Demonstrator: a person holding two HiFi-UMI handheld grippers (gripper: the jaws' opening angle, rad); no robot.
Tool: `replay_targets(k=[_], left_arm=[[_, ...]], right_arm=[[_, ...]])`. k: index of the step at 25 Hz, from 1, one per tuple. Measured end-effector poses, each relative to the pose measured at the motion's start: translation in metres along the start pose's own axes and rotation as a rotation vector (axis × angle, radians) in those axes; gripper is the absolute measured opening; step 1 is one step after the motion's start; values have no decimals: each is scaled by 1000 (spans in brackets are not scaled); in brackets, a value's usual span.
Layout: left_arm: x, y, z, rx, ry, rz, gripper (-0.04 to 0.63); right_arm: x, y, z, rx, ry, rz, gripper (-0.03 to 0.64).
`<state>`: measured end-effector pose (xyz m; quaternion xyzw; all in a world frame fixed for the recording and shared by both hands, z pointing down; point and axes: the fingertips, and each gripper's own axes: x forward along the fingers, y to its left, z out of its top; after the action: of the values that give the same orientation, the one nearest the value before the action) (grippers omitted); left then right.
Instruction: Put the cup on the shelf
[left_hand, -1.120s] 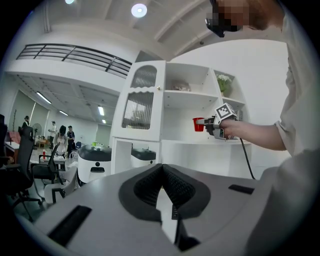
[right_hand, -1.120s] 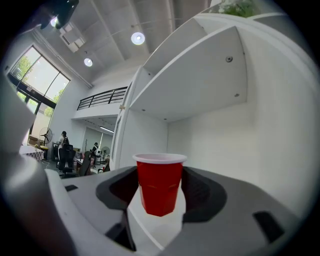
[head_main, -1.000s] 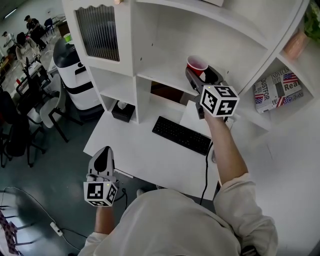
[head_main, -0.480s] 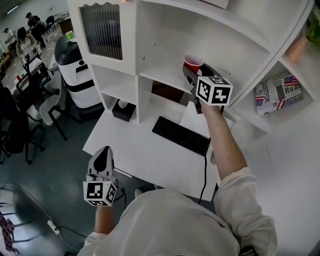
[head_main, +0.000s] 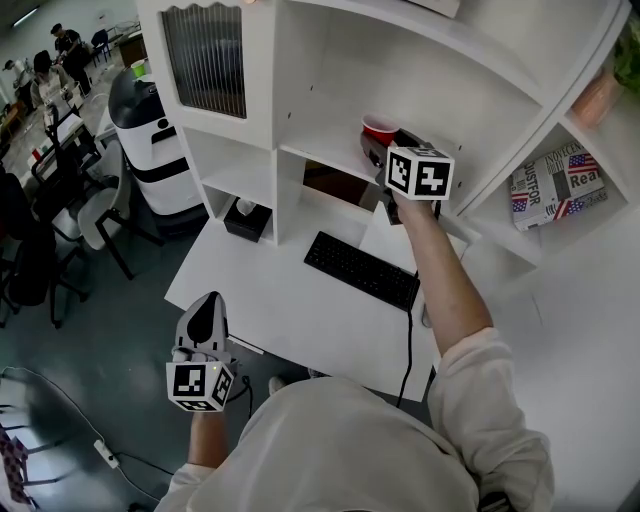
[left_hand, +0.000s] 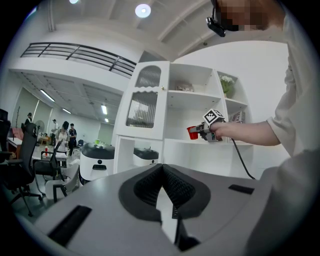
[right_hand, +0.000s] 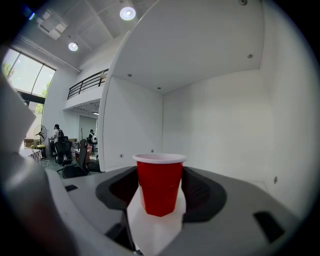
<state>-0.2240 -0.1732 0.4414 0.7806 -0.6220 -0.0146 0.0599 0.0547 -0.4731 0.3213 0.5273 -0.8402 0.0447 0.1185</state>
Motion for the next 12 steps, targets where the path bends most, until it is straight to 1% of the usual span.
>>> replay_targets(k=[7, 12], left_arm=[[2, 2, 0, -1, 2, -4, 2], [5, 3, 1, -4, -1, -9, 2]], right_arm=[[8, -3, -7, 7, 29, -10, 276], [8, -2, -10, -8, 56, -15, 278]])
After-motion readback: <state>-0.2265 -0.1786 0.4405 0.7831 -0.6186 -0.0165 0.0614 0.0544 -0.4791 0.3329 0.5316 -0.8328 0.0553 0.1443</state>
